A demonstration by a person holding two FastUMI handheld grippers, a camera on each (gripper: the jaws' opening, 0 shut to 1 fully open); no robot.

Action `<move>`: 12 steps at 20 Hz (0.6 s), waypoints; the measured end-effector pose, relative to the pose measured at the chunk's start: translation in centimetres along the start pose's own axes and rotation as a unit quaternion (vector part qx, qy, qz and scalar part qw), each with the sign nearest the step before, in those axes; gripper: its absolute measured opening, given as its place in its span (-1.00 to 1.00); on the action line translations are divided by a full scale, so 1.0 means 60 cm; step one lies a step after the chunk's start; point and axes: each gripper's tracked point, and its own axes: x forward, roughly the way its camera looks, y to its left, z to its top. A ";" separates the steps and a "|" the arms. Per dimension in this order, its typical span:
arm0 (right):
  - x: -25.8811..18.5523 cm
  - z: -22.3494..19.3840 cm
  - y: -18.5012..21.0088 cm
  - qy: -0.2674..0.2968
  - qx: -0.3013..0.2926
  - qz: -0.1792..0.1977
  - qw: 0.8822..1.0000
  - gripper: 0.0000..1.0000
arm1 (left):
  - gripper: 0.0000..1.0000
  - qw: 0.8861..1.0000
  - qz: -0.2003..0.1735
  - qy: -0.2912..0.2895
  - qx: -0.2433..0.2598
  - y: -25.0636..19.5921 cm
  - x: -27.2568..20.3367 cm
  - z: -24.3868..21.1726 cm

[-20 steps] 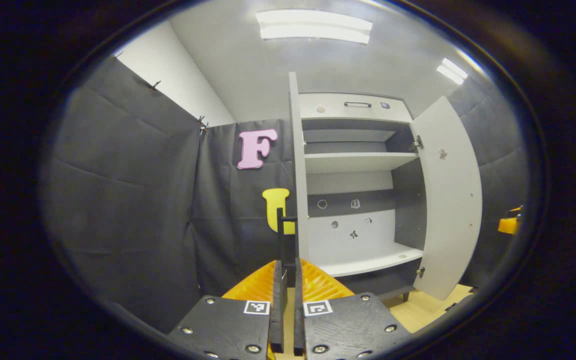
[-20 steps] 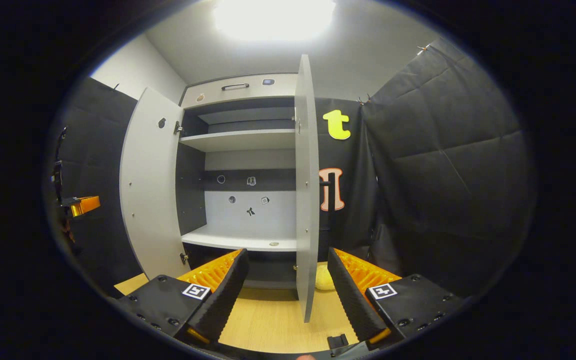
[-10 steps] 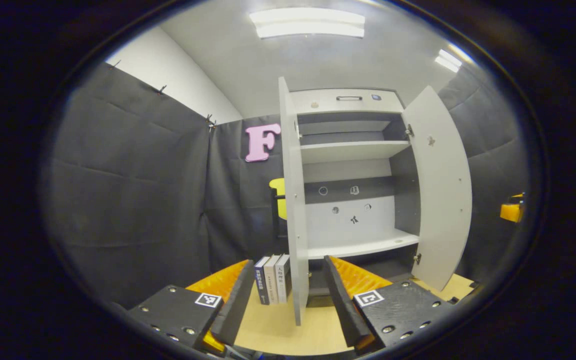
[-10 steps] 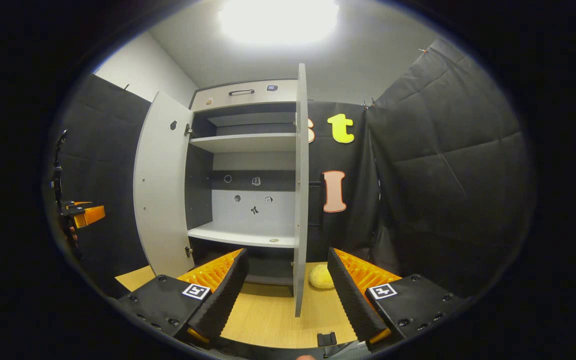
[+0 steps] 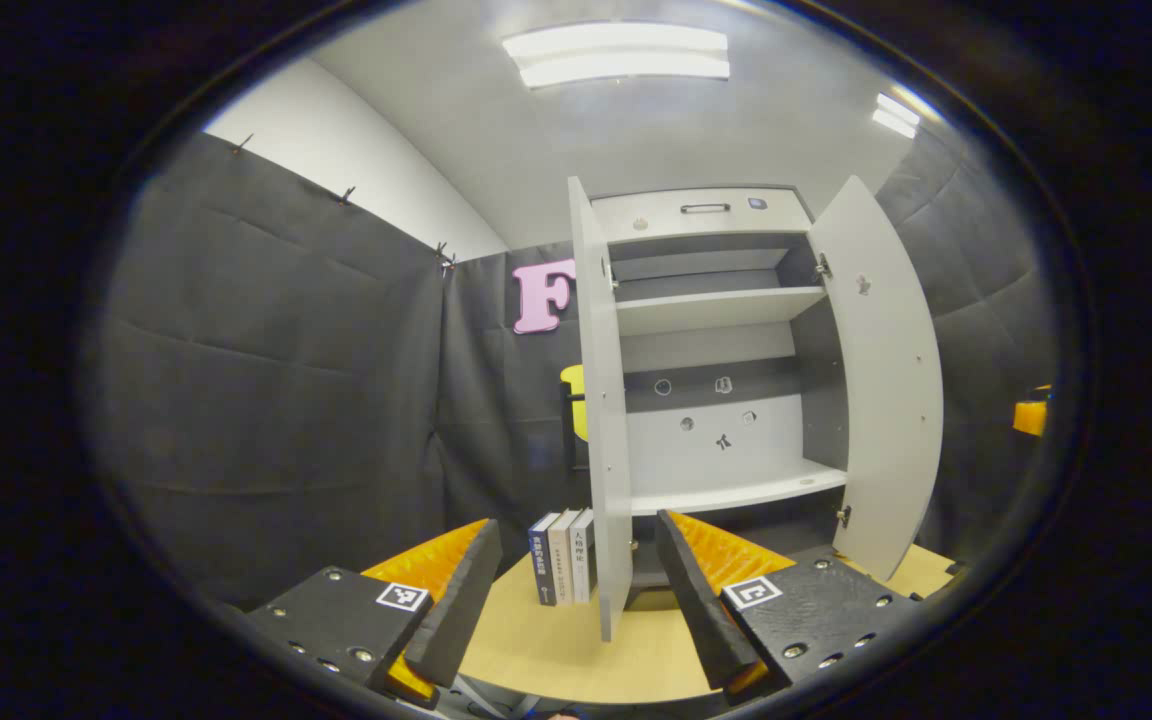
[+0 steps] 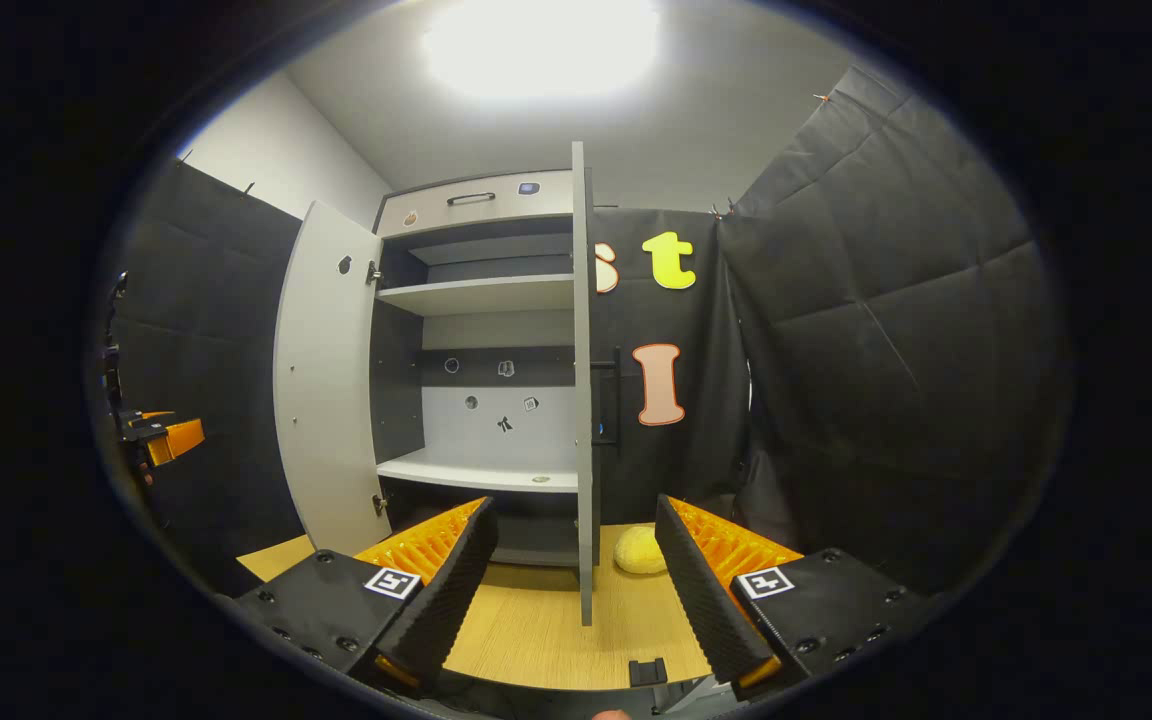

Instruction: Open the right door of the double-door shoe cabinet with the right hand, and open the left door with the left hand.

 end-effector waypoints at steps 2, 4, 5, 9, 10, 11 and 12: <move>-0.003 0.001 -0.008 -0.003 0.001 -0.003 1.000 0.98 | 0.82 1.000 -0.001 -0.001 0.003 -0.005 -0.005 0.002; -0.006 0.004 -0.011 -0.006 0.001 -0.004 1.000 0.98 | 0.83 1.000 0.000 -0.002 0.004 -0.006 -0.009 0.006; -0.006 0.006 -0.013 -0.008 0.001 -0.005 1.000 0.98 | 0.83 1.000 0.001 -0.002 0.004 -0.005 -0.010 0.005; -0.008 0.004 -0.021 -0.009 0.001 -0.007 1.000 0.97 | 0.81 1.000 -0.001 0.001 0.004 -0.010 -0.012 0.001; -0.008 0.003 -0.023 -0.009 0.001 -0.009 1.000 0.97 | 0.81 1.000 0.000 0.002 0.005 -0.009 -0.013 0.002; -0.008 0.005 -0.026 -0.009 0.003 -0.010 1.000 0.97 | 0.81 1.000 0.000 0.004 0.004 -0.011 -0.012 0.001; -0.009 0.006 -0.026 -0.010 0.004 -0.010 1.000 0.97 | 0.81 1.000 0.000 0.004 0.003 -0.010 -0.012 0.001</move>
